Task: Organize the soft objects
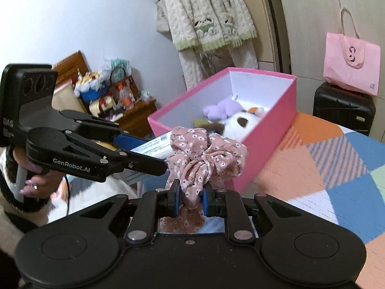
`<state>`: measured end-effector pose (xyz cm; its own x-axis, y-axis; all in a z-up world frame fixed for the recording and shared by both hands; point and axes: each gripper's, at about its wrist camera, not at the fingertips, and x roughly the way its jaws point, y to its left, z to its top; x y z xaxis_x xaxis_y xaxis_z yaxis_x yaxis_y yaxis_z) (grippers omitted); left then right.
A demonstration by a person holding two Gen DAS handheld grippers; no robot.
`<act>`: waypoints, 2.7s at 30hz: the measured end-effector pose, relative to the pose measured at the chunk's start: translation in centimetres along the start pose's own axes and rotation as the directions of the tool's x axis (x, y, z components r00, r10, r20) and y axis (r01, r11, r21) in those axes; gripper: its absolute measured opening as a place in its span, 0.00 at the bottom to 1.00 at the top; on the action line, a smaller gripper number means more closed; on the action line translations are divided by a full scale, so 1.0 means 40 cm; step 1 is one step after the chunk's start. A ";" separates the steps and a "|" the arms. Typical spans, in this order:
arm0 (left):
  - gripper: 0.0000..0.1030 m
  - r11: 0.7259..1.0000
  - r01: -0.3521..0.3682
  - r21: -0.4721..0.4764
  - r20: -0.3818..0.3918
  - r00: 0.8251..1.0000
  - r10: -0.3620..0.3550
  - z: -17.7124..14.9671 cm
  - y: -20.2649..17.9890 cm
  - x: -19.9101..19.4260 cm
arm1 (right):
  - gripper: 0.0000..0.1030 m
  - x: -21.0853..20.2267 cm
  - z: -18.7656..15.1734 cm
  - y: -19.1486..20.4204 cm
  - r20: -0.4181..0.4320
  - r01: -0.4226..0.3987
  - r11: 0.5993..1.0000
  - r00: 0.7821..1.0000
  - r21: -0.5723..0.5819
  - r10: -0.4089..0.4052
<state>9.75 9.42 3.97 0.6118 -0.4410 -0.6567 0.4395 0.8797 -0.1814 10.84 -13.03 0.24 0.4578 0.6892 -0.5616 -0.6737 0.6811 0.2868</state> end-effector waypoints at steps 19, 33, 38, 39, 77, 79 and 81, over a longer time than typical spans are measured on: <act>0.38 0.988 -0.091 -0.127 0.120 0.987 0.107 0.149 0.219 0.116 | 0.21 0.226 0.240 -0.028 0.100 0.079 0.988 0.993 -0.130 -0.066; 0.38 0.967 -0.192 -0.166 0.069 0.976 0.206 0.202 0.282 0.251 | 0.24 0.363 0.291 -0.124 0.041 0.124 0.990 0.992 -0.064 -0.121; 0.38 0.961 -0.209 -0.180 0.018 0.976 0.216 0.201 0.315 0.283 | 0.24 0.412 0.295 -0.143 -0.005 0.145 0.987 0.989 -0.073 -0.145; 0.38 0.961 -0.210 -0.180 0.006 0.977 0.214 0.201 0.318 0.288 | 0.24 0.417 0.296 -0.144 -0.010 0.145 0.987 0.989 -0.075 -0.146; 0.81 0.969 -0.222 -0.113 0.191 0.952 0.240 0.059 0.074 0.080 | 0.71 0.079 0.055 -0.011 0.294 0.383 0.923 0.888 -0.043 -0.354; 0.84 0.970 -0.216 -0.108 0.187 0.954 0.233 0.047 0.061 0.081 | 0.74 0.068 0.040 -0.014 0.289 0.397 0.918 0.881 -0.018 -0.375; 0.90 0.969 -0.223 -0.108 0.177 0.955 0.239 0.039 0.049 0.085 | 0.85 0.062 0.028 -0.024 0.270 0.414 0.910 0.873 0.028 -0.406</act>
<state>13.71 9.37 2.53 0.8055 -0.2422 -0.5409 0.2189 0.9697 -0.1082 13.29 -11.71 -0.55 0.8299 0.3923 -0.3967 -0.4070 0.9120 0.0505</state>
